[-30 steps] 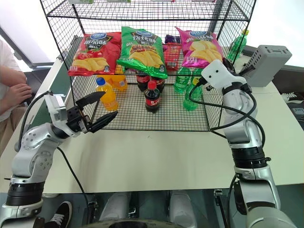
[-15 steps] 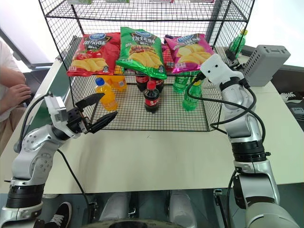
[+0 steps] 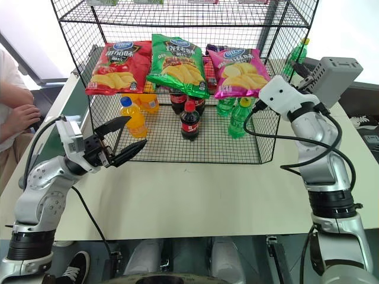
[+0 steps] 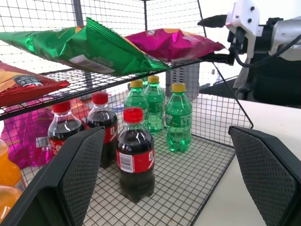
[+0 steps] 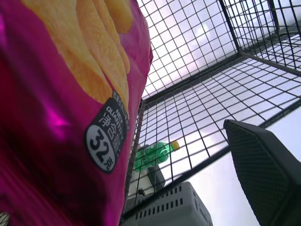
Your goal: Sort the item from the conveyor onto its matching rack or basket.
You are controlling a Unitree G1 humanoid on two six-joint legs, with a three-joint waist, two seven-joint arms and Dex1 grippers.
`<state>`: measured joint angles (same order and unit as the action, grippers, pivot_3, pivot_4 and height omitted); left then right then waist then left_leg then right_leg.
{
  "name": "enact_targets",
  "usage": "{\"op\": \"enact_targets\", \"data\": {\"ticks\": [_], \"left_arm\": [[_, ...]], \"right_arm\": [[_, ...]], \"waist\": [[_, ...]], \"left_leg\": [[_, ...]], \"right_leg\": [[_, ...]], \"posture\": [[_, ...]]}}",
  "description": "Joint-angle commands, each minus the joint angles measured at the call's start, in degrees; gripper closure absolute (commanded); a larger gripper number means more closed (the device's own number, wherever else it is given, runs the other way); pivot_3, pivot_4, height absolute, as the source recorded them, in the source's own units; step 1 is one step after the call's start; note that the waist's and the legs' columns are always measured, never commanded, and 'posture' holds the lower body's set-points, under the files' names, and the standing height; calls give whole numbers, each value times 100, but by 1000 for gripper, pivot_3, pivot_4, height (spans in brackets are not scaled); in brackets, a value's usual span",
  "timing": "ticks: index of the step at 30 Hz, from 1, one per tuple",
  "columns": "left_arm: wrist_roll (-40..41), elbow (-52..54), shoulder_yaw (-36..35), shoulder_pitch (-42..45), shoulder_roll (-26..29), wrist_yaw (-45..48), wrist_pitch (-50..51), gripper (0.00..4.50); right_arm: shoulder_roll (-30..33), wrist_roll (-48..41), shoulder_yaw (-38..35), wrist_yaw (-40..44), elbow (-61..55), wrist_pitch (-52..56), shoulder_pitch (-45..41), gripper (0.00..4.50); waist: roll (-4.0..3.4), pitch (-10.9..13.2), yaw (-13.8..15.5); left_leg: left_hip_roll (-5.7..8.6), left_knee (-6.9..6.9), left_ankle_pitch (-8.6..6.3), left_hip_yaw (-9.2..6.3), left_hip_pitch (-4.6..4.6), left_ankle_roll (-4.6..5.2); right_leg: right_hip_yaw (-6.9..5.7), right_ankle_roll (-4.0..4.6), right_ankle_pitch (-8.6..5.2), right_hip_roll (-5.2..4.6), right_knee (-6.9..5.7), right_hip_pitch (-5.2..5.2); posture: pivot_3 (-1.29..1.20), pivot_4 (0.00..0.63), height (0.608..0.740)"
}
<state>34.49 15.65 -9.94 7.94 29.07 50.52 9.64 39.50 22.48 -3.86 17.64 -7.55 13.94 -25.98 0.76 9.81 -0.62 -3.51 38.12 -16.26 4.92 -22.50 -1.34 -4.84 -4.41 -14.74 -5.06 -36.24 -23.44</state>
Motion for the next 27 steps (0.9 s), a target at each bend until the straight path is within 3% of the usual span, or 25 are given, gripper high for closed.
{"op": "enact_targets", "data": {"ticks": [1, 8, 15, 20, 27], "left_arm": [[99, 141, -78, 52, -4, -10, -34, 0], [102, 99, -84, 96, 1, 3, -21, 0], [154, 242, -140, -87, 55, -1, 32, 0], [165, 316, -108, -169, 63, -19, 59, 0], [153, 319, -71, -187, 61, -6, 97, 0]], "right_arm": [[-4, -230, -220, 118, -89, 159, 22, 507], [-41, -266, -65, 243, 252, 325, -603, 507], [138, -934, 58, 1382, -41, 788, -524, 507], [533, -1442, -49, 2101, 142, 1055, -957, 507], [757, -1693, 10, 2412, 362, 941, -1275, 507]], "waist": [[0, 0, -4], [-1, 0, -23], [0, 0, -3], [-2, 1, -11], [-3, 2, -11]], "left_leg": [[0, 0, 0, 0, 0, 0], [0, 1, 0, 1, 0, 0], [-1, 0, -1, 1, -2, 3], [-2, 0, -2, 0, 0, 3], [-3, 0, -2, 4, -2, 3]], "right_leg": [[0, 0, 0, 0, 0, 0], [0, 1, 0, 1, 0, -2], [0, 2, 1, 0, 2, -1], [0, 3, 2, 1, 1, -2], [0, 3, 1, 1, 1, -6]], "posture": [[0, 150, 740], [0, 150, 740], [0, 150, 740], [0, 150, 740], [0, 150, 740]]}}
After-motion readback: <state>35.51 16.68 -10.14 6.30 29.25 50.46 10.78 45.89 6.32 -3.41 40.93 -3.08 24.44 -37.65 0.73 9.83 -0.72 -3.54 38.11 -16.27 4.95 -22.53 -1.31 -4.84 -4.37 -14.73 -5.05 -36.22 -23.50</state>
